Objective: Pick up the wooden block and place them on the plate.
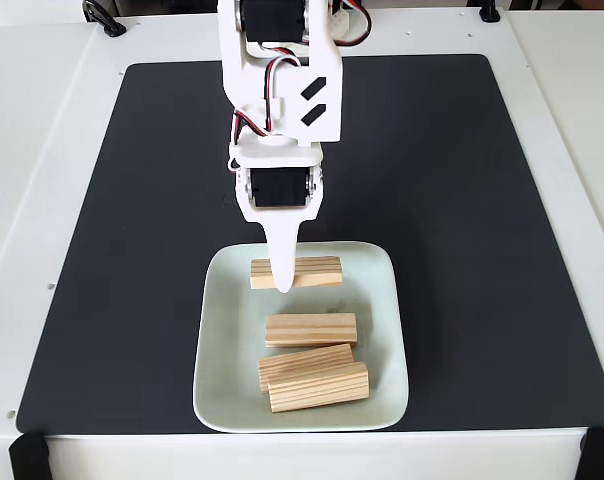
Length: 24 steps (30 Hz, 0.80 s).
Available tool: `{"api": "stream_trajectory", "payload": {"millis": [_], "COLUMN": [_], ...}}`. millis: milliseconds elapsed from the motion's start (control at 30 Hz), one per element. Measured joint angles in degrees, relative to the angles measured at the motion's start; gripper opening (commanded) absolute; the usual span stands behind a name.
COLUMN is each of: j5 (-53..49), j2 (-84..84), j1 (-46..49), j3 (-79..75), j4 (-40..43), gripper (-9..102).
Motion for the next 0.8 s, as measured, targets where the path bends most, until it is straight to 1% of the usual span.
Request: {"api": "stream_trajectory", "payload": {"millis": [67,133,200,233,300,367,500,633,733,800], "j5": [0.0,0.0,0.0,0.0,0.0,0.0,0.0,0.0,0.0,0.0], "j2": [0.0,0.0,0.0,0.0,0.0,0.0,0.0,0.0,0.0,0.0], "j1": [-0.2,-0.3,-0.3,-0.3,-0.3,-0.3,-0.3,-0.3,-0.3,-0.3], "j3": [0.0,0.0,0.0,0.0,0.0,0.0,0.0,0.0,0.0,0.0], "j4": [0.0,0.0,0.0,0.0,0.0,0.0,0.0,0.0,0.0,0.0], "gripper": [30,36,40,40,38,32,17,-1,1,-1]}}
